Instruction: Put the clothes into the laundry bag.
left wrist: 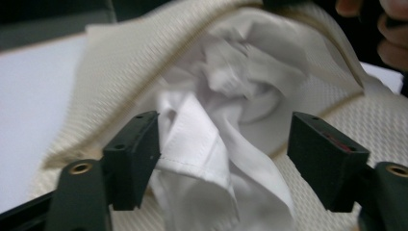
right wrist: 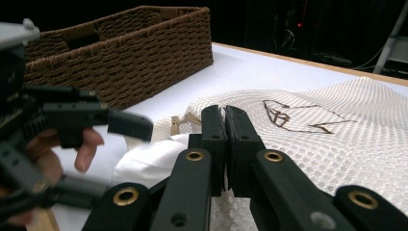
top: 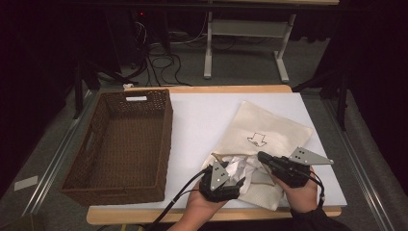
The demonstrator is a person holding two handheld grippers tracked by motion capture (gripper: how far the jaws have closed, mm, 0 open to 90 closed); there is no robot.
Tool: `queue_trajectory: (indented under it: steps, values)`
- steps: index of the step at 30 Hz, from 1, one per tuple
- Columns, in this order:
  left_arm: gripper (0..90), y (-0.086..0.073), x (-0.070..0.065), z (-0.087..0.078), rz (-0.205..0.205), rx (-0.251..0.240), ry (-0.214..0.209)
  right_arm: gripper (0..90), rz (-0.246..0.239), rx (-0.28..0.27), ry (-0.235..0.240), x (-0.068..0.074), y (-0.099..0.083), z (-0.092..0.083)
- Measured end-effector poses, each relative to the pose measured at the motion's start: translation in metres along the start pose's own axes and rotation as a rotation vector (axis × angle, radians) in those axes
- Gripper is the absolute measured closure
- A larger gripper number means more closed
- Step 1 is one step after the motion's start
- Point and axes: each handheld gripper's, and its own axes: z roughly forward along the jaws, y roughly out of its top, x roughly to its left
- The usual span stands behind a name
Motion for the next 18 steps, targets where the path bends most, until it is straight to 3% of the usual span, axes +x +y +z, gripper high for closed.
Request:
queue_trajectory:
  steps: [4,9,12,13,18]
  values:
    - [19.6,-0.006,-0.004,0.012,0.025,0.095,-0.017,88.5,-0.002,0.001,0.0,0.0,0.0,0.001]
    - [26.8,-0.015,-0.008,0.028,0.078,0.248,0.006,88.5,-0.002,0.001,-0.001,0.0,0.0,0.0]
    - [39.1,-0.017,-0.01,0.029,0.113,0.261,0.023,88.5,-0.004,0.002,-0.002,0.0,0.0,0.0]
    - [47.2,-0.017,-0.01,0.029,0.117,0.259,0.024,88.4,-0.004,0.0,-0.001,0.0,0.0,0.0]
    - [78.6,-0.018,-0.006,0.027,0.102,0.255,0.034,88.5,-0.005,0.001,-0.003,0.0,0.0,0.0]
